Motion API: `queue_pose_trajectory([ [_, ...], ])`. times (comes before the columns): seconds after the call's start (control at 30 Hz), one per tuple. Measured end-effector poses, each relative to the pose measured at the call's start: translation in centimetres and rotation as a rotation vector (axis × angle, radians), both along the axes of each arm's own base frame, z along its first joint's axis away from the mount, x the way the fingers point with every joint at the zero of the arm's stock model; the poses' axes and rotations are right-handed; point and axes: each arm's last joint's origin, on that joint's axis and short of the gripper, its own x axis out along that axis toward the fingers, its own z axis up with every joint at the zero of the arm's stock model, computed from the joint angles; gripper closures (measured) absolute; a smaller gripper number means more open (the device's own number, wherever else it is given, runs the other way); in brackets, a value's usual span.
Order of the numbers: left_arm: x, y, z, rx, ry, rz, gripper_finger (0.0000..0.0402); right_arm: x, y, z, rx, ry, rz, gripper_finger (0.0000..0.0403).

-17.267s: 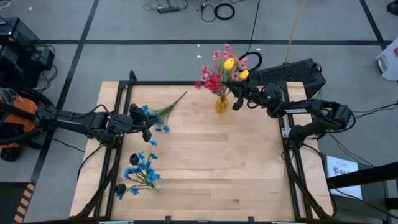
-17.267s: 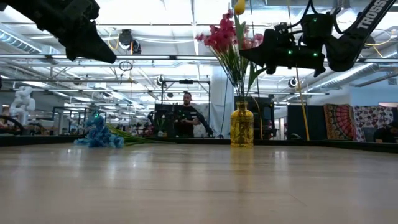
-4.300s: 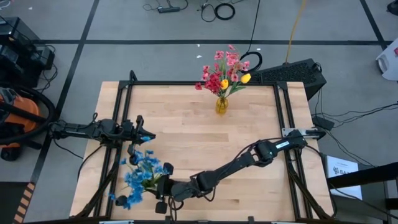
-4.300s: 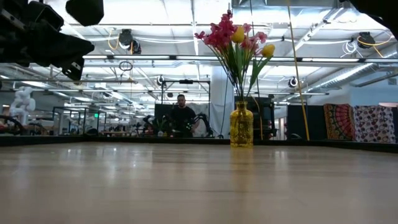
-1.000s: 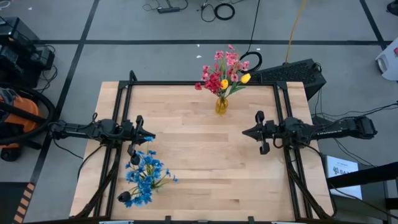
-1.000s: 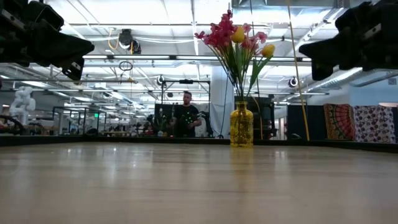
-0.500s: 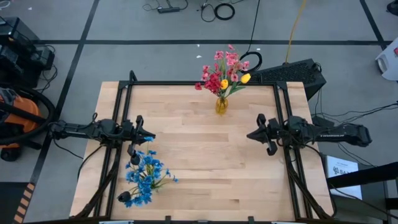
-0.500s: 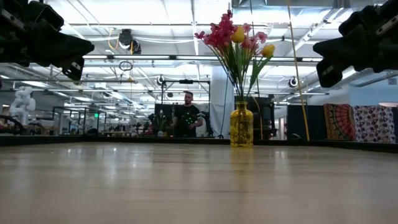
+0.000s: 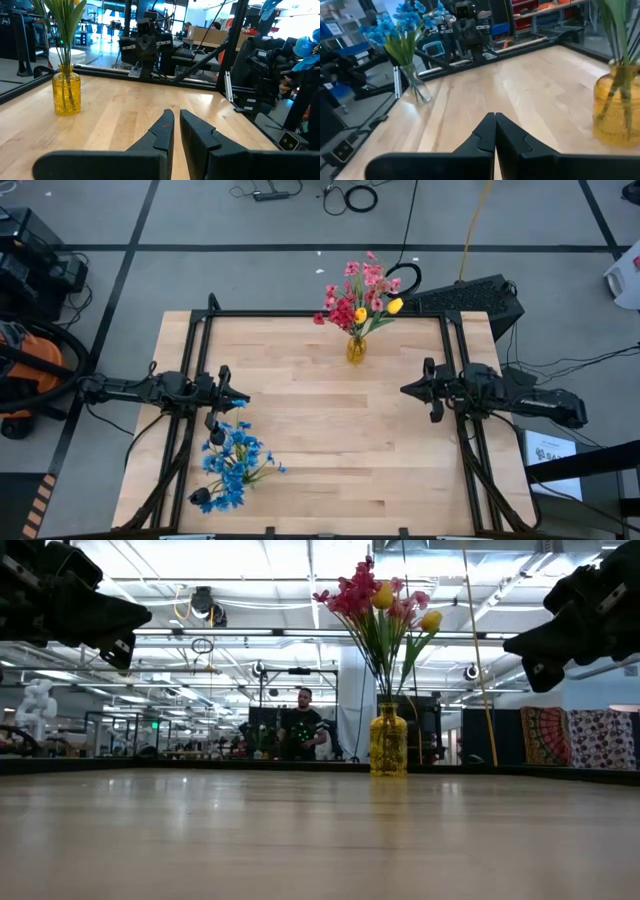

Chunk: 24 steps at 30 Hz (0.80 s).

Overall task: Sort flowers into vase by color
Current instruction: Return to Home Position

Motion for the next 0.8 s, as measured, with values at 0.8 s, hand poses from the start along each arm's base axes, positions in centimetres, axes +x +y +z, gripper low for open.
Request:
queue_pose_trajectory([
  [0.8, 0.0, 0.0, 0.0, 0.0, 0.0, 0.0, 0.0366, 0.7, 0.5, -1.1, -0.007, -0.052, 0.112, 0.0403],
])
